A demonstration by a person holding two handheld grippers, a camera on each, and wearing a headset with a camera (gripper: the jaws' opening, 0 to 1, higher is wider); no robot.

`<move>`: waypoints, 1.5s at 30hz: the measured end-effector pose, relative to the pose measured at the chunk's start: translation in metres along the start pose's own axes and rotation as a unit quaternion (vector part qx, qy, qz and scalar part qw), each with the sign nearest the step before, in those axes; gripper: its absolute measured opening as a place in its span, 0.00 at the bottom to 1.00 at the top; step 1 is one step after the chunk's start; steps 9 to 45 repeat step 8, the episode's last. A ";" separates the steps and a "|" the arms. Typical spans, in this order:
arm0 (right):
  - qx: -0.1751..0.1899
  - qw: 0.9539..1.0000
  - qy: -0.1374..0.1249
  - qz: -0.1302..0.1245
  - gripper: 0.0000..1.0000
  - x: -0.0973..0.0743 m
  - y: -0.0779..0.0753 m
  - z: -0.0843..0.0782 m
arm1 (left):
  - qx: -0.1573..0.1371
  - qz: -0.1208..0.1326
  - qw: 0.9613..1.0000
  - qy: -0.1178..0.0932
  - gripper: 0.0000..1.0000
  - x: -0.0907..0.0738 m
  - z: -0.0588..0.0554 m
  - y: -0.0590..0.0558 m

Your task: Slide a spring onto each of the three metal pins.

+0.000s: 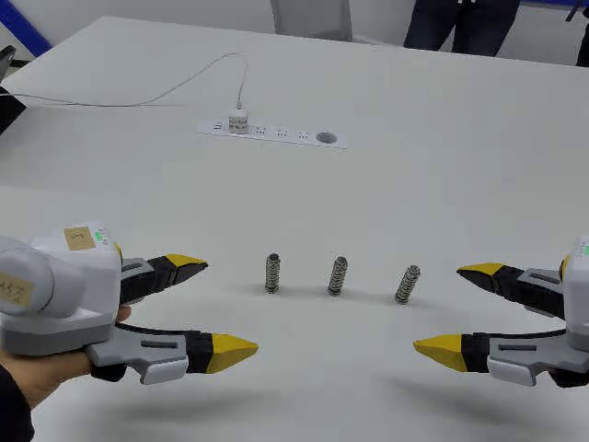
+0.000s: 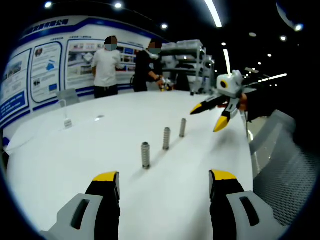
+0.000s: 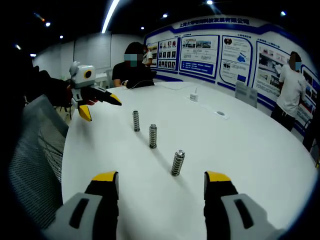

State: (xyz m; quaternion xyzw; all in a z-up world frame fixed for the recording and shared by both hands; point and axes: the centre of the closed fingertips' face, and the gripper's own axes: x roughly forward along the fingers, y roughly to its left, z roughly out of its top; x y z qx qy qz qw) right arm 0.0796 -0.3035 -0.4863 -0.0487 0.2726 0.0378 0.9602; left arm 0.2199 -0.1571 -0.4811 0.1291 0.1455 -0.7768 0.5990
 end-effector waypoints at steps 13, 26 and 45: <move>0.000 1.000 0.003 -0.001 0.70 0.000 -0.001 -0.001 | 0.000 0.000 1.000 0.000 0.74 0.000 0.001 0.001; 0.000 1.000 0.003 -0.001 0.70 0.000 -0.001 -0.001 | 0.000 0.000 1.000 0.000 0.74 0.000 0.001 0.001; 0.000 1.000 0.003 -0.001 0.70 0.000 -0.001 -0.001 | 0.000 0.000 1.000 0.000 0.74 0.000 0.001 0.001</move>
